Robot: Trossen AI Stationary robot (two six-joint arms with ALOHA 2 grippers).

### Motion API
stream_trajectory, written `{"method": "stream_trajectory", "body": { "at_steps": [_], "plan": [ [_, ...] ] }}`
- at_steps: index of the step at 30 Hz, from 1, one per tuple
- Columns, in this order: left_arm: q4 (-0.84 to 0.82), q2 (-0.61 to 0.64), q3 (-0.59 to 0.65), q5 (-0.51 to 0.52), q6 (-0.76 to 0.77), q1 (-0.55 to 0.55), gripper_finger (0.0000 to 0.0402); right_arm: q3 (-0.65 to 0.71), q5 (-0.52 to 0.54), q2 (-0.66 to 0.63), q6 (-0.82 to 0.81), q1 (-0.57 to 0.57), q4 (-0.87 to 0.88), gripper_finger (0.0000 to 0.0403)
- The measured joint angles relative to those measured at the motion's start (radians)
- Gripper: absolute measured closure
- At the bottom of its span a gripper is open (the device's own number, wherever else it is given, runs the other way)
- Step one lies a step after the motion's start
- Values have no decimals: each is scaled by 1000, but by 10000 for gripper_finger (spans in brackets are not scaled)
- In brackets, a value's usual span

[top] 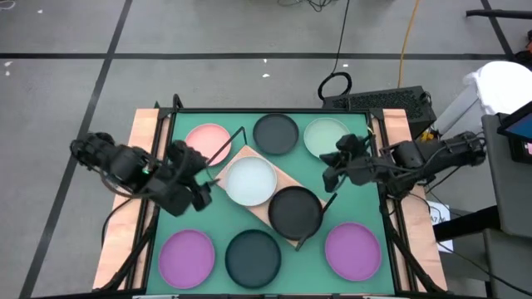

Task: Place and stack plates onto a shelf
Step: Stack the violet plate on the gray plate on the shelf

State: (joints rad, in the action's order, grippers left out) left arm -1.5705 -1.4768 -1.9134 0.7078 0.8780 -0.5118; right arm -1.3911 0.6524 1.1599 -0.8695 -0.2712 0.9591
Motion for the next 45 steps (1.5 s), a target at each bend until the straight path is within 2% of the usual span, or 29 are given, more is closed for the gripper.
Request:
{"method": "stream_trajectory", "body": {
  "at_steps": [6, 14, 17, 22, 26, 33, 37, 41, 45],
  "plan": [
    [3, 141, 127, 0, -6, 52, 80, 0, -4, 0, 2, 77, 4, 403],
    [12, 250, 164, 0, -11, 133, 80, 0, -61, 0, -24, 129, 113, 403],
    [12, 267, 164, 0, -19, 140, 80, 0, -145, 0, -58, 145, 182, 403],
    [13, 269, 164, 1, -67, 156, 80, 0, -344, -1, -99, 147, 232, 403],
    [13, 266, 164, 0, -145, 173, 80, 0, -457, -1, -77, 102, 235, 399],
    [13, 269, 164, -20, -229, 242, 80, 0, -469, -1, -213, -16, 363, 350],
    [13, 269, 164, -46, -284, 280, 80, 8, -470, -1, -230, -82, 398, 319],
    [33, 267, 164, -53, -323, 331, 80, 73, -502, -2, -229, -137, 387, 295],
    [72, 266, 164, -59, -387, 387, 80, 205, -614, -2, -236, -200, 283, 275]
  ]
}}
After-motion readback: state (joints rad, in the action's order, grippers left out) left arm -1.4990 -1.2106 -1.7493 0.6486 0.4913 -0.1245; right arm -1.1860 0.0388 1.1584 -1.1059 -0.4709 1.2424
